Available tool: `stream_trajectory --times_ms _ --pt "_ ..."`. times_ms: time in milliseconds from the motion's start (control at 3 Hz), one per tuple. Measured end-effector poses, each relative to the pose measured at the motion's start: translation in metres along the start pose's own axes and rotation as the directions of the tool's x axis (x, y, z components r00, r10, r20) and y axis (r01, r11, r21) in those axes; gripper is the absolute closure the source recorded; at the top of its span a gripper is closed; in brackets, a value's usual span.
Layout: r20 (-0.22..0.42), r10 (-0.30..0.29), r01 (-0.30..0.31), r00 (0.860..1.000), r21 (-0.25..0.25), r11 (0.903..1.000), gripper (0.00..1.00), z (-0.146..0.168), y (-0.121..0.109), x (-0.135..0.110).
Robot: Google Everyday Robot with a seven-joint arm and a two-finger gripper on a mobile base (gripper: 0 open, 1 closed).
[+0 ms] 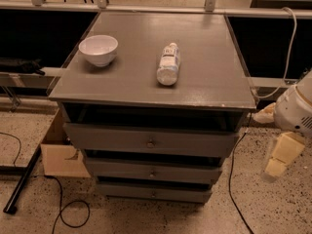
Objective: Open bottom drawer
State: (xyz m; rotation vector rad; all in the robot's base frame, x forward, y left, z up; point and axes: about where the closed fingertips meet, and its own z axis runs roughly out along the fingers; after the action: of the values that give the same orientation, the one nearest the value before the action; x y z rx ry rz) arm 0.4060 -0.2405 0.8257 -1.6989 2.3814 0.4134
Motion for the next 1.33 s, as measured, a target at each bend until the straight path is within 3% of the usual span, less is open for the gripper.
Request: stream_trajectory --times_ms 333,667,1000,1333 --pt "0.058 0.03 -0.027 0.998 -0.062 0.9977 0.0 0.004 0.009 0.016" --pt "0.117 0.035 -0.021 0.993 -0.118 0.9927 0.0 -0.005 0.04 0.032" --pt "0.117 0.035 -0.021 0.993 -0.118 0.9927 0.0 -0.005 0.04 0.032" --pt "0.157 0.072 -0.051 0.985 -0.133 0.9898 0.0 0.006 0.033 0.052"
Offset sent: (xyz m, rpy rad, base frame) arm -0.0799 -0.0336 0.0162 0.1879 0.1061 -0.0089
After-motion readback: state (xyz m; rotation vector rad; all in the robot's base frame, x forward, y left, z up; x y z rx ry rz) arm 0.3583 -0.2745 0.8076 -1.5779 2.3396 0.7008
